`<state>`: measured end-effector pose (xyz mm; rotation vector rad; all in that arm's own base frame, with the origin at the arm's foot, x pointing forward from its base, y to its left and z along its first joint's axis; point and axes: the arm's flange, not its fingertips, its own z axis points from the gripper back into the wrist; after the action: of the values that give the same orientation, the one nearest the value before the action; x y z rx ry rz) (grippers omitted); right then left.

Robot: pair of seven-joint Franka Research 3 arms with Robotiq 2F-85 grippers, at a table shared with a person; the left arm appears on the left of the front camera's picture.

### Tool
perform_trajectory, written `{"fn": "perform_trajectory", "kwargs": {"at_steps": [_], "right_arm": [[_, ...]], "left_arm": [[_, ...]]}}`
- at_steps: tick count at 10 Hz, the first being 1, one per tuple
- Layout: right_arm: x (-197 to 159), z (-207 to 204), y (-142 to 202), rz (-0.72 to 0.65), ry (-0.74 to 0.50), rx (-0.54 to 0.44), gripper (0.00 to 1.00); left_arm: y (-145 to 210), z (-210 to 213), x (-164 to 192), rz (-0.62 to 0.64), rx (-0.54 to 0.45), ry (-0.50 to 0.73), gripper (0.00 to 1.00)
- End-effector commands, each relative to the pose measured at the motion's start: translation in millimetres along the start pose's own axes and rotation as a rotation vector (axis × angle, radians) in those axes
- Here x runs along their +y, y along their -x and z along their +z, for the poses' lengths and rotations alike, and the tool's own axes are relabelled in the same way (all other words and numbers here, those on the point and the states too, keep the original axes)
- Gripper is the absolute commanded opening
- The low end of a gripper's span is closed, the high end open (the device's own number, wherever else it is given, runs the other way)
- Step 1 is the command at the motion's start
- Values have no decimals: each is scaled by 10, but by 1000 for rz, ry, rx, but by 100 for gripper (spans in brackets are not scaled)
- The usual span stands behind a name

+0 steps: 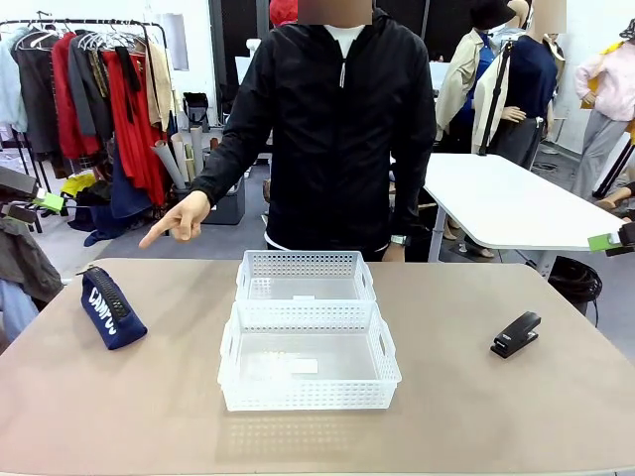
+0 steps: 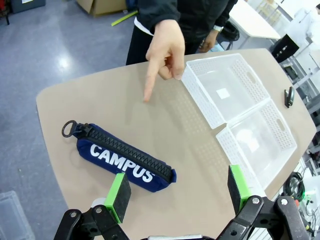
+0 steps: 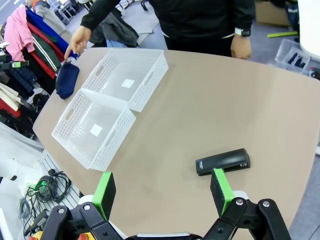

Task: Distribute items into two baskets.
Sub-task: Pick up the Pencil pouch that the person points to.

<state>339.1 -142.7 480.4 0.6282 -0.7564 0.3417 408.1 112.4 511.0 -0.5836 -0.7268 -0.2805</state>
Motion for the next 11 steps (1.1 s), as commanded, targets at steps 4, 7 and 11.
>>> {"fn": "perform_trajectory", "kwargs": {"at_steps": [4, 7, 11], "right_arm": [[2, 0, -9, 2, -2, -7, 100], [2, 0, -9, 2, -2, -7, 100], [2, 0, -9, 2, -2, -7, 100]], "left_arm": [[10, 1, 5, 3, -20, 20, 100], [2, 3, 2, 1, 0, 1, 100], [-365, -330, -63, 70, 113, -42, 100]]}}
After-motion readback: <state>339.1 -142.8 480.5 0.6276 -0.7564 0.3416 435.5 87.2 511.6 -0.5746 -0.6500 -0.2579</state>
